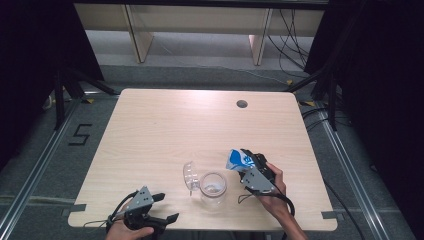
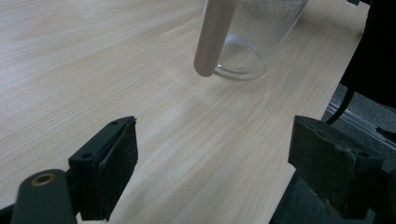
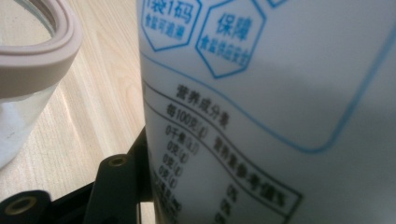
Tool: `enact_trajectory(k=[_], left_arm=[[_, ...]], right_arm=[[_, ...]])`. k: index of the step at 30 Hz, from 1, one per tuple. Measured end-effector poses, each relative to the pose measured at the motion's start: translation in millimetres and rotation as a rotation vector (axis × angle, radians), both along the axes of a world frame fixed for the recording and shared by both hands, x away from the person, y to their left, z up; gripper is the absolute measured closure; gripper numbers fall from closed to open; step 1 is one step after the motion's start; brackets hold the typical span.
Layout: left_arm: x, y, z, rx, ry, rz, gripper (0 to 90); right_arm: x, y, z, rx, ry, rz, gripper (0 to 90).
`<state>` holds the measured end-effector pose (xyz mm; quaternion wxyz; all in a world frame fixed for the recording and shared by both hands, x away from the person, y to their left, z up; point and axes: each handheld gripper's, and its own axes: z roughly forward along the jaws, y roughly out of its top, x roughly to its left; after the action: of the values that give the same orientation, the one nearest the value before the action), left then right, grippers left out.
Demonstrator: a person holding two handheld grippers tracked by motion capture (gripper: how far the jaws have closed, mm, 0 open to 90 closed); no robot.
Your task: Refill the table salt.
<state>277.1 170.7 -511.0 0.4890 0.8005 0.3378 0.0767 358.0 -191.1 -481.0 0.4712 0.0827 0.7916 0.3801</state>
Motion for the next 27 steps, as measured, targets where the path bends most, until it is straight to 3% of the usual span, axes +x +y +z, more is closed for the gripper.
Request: enact_trajectory(k=[1,2,4,7,9,13,14,15,17,19,20,27], left_arm=[[0.4,0.6,0.1,0.011,0.001,0.000,15.3],[-0.1,-1.0,-0.6,-0.013,0.002,0.004,15.3],[0.1,-1.2,-0.5,-0.009,-0.003,0.002,15.3],[0.9,0.3,0.9,0.025,-0.017,-0.021,15.3],[-0.6,-1.4,0.5,0.005,0.001,-0.001,15.3],[0.0,-0.1,1.0,0.022,-0.011,-0.010,15.3],[-0.1,0.1,1.4,0.028,-0.008,-0.010,15.3],[-0.3,-0.2,1.4,0.021,-0.006,-0.010,15.3],[-0.8,-0.9,1.2,0.010,-0.002,-0.002,15.3],[-1.2,-0.8,1.4,0.012,-0.002,0.004,15.3],[-0.7,-0.3,1.5,0.016,-0.009,-0.002,15.3],[-0.1,-0.5,0.5,0.010,-0.019,-0.005,15.3]], right_arm=[[-0.6,0.6,0.1,-0.008,-0.001,-0.001,46.1],[-0.9,1.3,0.6,-0.017,-0.014,0.001,46.1],[-1.6,2.7,0.8,-0.036,-0.027,0.007,46.3],[-2.8,5.3,1.4,-0.077,-0.056,0.002,46.4],[-2.4,5.8,1.8,-0.090,-0.066,0.009,46.4],[-5.2,8.4,1.7,-0.113,-0.087,-0.001,46.6],[-5.0,9.1,2.6,-0.143,-0.102,0.009,46.6],[-6.5,9.6,1.8,-0.136,-0.097,-0.004,46.6],[-5.1,9.7,3.8,-0.167,-0.128,0.014,46.6],[-5.0,9.7,3.2,-0.174,-0.132,0.013,46.6],[-6.9,9.8,1.0,-0.153,-0.107,-0.004,46.6],[-5.1,9.4,0.1,-0.198,-0.153,0.013,46.7]])
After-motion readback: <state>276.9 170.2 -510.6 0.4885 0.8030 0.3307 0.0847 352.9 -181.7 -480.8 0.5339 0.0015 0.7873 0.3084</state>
